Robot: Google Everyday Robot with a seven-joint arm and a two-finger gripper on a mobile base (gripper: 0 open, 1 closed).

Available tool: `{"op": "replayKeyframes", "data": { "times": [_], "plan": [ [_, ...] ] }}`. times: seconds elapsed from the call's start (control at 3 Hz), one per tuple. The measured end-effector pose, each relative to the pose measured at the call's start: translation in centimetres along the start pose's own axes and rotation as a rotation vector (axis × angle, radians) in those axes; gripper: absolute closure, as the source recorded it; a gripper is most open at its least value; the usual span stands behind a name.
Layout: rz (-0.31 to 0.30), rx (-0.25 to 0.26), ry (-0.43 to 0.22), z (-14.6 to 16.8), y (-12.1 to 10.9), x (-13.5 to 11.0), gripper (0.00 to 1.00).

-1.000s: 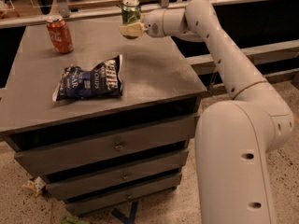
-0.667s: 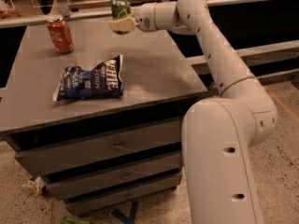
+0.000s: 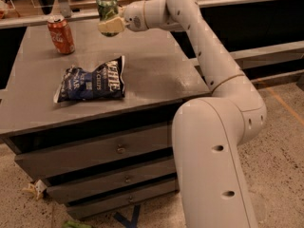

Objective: Move green can near coke can

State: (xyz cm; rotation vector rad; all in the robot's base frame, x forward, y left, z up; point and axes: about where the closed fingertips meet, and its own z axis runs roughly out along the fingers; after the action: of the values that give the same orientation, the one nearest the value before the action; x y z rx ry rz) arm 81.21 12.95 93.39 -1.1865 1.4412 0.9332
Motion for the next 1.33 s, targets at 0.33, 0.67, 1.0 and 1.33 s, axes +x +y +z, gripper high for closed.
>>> {"op": "replayKeyframes", "data": {
  "times": [0.33, 0.67, 1.0, 1.33],
  "plan": [
    [-0.005, -0.044, 0.04, 2.0, 1.5, 1.0, 1.0],
    [0.004, -0.024, 0.082, 3.7, 1.9, 2.2, 1.0],
    [0.001, 0.047, 0.113, 5.2, 1.5, 3.0, 1.0],
    [0.02, 0.133, 0.093, 6.4, 0.8, 3.0, 1.0]
  ]
}}
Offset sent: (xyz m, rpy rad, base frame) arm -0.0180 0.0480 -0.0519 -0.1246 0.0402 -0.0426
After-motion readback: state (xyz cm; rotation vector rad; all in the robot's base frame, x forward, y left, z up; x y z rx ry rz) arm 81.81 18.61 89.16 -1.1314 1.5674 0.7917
